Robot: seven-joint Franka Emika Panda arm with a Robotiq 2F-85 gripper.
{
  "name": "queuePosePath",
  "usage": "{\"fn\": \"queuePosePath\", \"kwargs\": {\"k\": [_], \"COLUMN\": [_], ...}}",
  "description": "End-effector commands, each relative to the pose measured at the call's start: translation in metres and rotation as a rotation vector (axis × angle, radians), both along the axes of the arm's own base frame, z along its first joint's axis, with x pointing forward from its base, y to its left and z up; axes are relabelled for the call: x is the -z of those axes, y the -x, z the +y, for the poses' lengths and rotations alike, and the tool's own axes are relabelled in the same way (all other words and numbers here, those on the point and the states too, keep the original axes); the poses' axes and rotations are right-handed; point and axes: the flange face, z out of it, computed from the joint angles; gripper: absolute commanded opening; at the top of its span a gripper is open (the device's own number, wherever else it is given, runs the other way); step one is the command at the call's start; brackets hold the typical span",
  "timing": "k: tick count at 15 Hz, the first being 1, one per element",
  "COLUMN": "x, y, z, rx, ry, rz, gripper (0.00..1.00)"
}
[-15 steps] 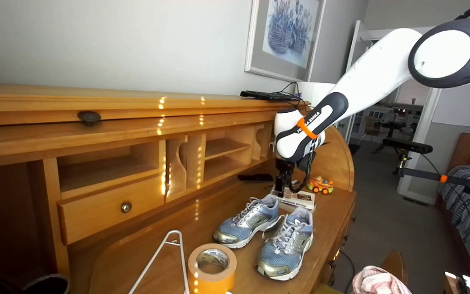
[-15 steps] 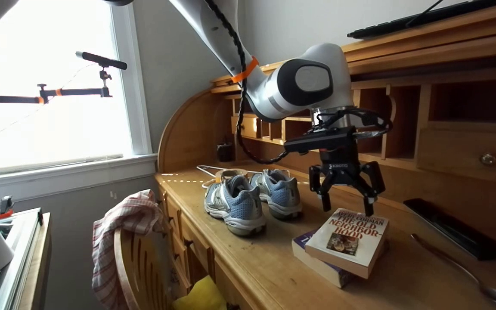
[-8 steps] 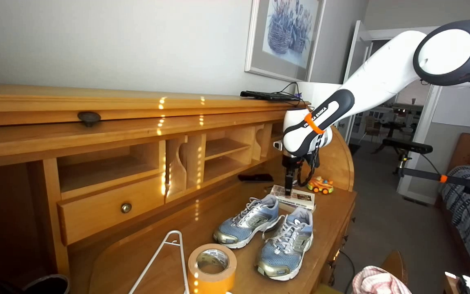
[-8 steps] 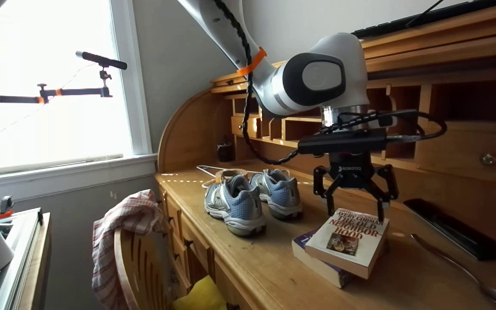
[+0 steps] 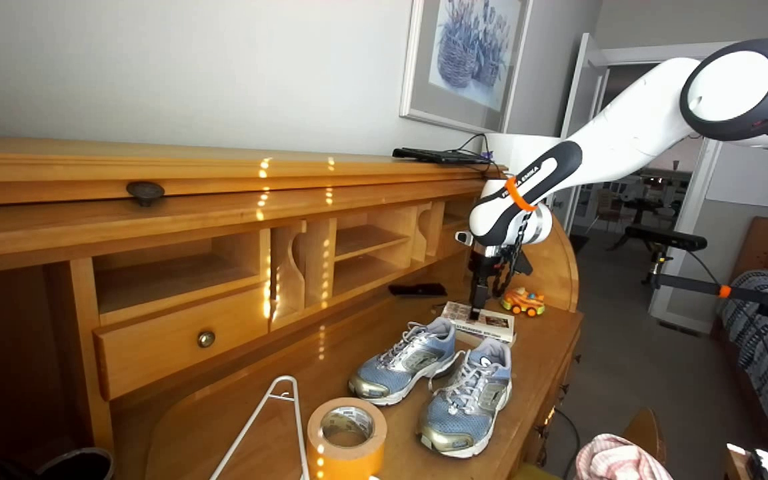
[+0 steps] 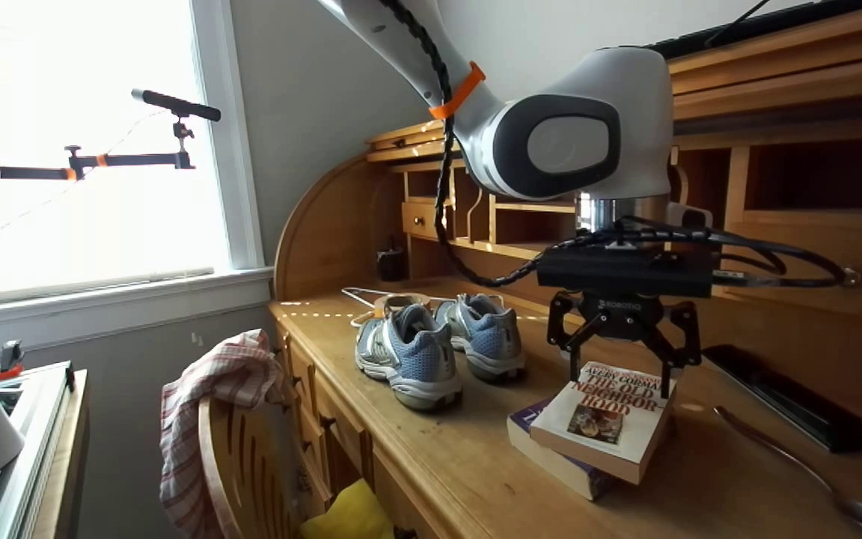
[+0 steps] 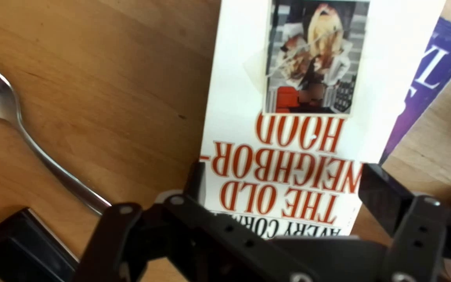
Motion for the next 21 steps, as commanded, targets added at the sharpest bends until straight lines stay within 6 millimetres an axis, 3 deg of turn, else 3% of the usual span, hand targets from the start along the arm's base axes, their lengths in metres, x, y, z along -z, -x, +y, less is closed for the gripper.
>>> {"fn": "queuePosePath", "kwargs": {"k": [1, 10, 14, 21], "x": [0.006, 0.018, 0.014, 0.026], "y": [0.002, 0.003, 0.015, 0.035], "z": [-0.012, -0.022, -0.027, -0.038], "rx": [0.030, 0.165, 0.339, 0.643], "ry": [-0.044, -0.091, -0.116, -0.171], "rz": [-0.021, -0.012, 0.027, 0.125], "gripper": [1.00, 1.00, 1.00, 1.00]}}
